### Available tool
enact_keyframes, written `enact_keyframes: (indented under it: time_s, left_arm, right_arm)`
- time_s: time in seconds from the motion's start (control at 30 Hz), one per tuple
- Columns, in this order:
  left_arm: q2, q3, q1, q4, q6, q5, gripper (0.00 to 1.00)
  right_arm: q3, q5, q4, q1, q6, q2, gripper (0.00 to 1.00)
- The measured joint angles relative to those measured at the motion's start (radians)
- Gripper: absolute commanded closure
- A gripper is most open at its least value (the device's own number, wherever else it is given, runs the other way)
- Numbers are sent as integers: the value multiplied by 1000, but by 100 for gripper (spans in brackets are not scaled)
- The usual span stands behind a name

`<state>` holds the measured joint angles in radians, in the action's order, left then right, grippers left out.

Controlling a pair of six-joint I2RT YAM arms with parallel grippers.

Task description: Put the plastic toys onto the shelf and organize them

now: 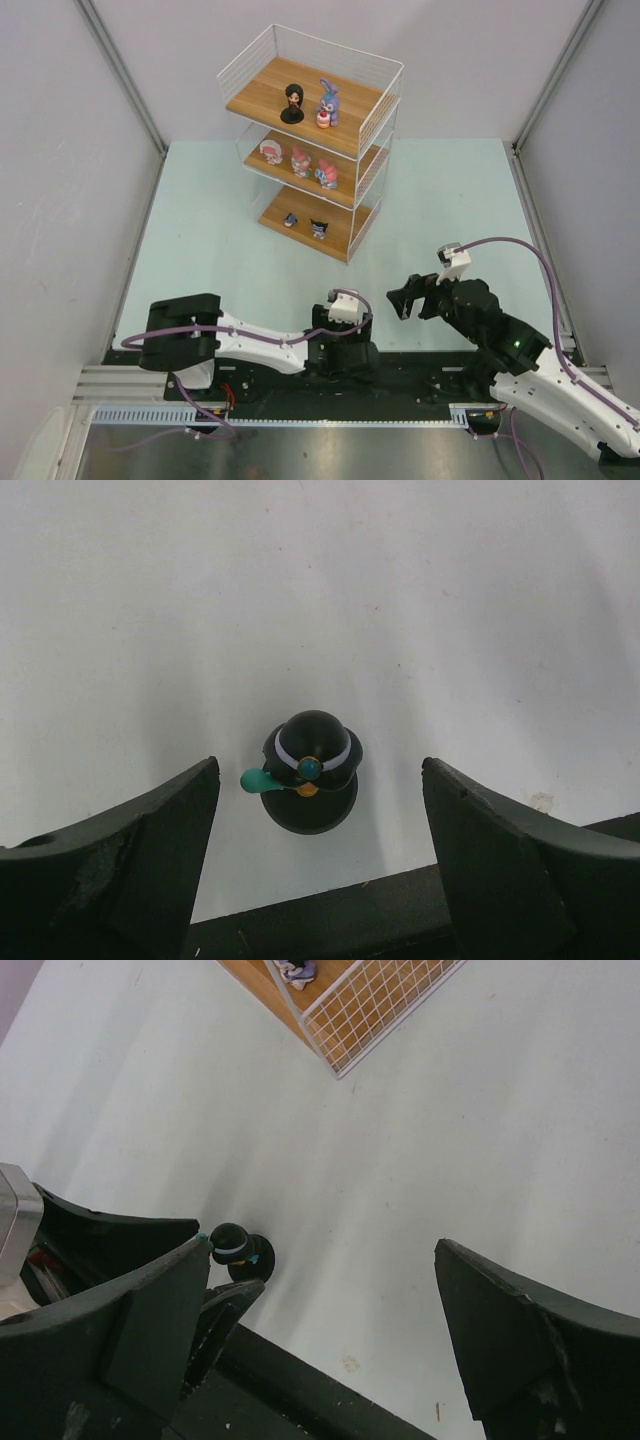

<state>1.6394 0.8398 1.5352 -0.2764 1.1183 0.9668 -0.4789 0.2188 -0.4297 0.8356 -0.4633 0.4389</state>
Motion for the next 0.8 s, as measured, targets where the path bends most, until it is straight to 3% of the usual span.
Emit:
enact_keyframes:
  time_s: [0.2,0.67,0.8]
  left_arm:
    - [8,0,11,-3,36,34,26]
    - [42,0,25,-13,79,50,31]
    - [42,0,25,-21,87,51,39]
  right_arm:
    - [0,0,1,-1,0,8,0]
    - [0,-7,1,-5,0,10,0]
    - [0,-8,1,-5,0,14,0]
